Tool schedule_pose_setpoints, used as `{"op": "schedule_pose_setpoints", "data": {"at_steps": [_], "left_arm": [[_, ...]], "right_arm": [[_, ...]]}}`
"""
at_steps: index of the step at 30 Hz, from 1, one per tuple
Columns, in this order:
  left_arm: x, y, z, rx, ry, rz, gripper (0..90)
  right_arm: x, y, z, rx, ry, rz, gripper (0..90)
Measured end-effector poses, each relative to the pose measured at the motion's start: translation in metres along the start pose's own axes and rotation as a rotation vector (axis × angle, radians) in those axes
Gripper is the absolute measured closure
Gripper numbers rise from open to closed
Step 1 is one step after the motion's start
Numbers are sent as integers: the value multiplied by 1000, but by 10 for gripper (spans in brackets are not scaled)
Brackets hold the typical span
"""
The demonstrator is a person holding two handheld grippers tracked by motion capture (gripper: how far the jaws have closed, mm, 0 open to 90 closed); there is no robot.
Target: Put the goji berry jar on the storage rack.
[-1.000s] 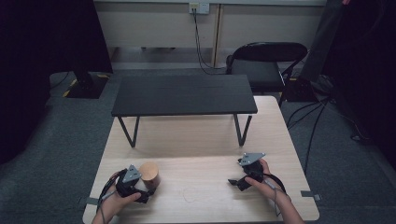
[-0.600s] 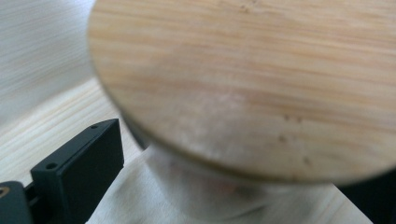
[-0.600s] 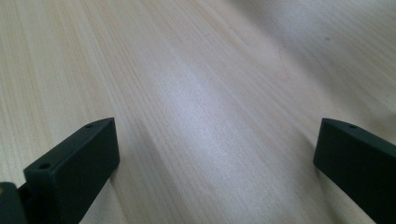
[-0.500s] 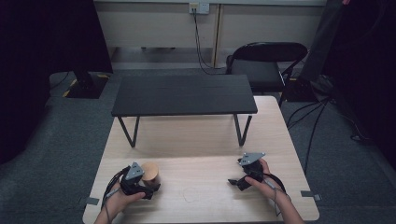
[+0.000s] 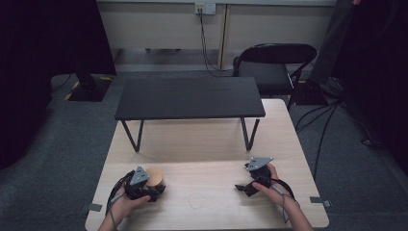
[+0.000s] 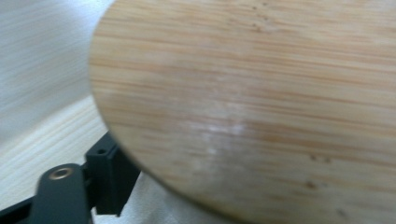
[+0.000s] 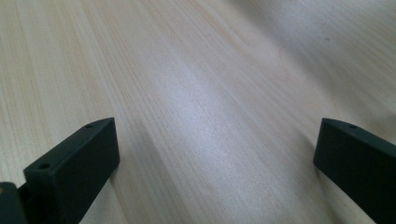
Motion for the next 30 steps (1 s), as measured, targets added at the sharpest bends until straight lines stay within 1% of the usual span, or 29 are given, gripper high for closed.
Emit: {"op": "schedule_pose_setpoints", "data": {"at_steps": [3,7,13,15,19,21,23,24,26,30], "left_arm": [[0,1,0,-15,1,3,247],[0,1,-1,-22,8,5,253],[1,3,1,-35,-1,4,255],[3,4,3,-48,-9,4,255],[8,3,4,-40,5,-12,255],[12,3,6,-49,2,-5,255],[16,1,6,-35,8,-14,256],[18,-1,7,-36,8,-17,256],[22,-1,9,-40,9,-13,255],[32,-4,14,-29,20,-15,256]], "right_arm": [[0,0,0,0,0,0,0],[0,0,0,0,0,0,0],[0,0,0,0,0,0,0],[0,0,0,0,0,0,0],[0,0,0,0,0,0,0],[0,0,0,0,0,0,0],[0,0,0,0,0,0,0],[0,0,0,0,0,0,0],[0,0,0,0,0,0,0],[0,0,0,0,0,0,0]]}}
Point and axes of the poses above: each handheld gripper's, and its own axes: x roughly backward along the jaws, z roughly out of its top, y roughly to its right, the point moved 2 cm from there along -x, roughly forward along the jaws, and after that the axes turned 4 degrees about -y, right-handed, at the moved point
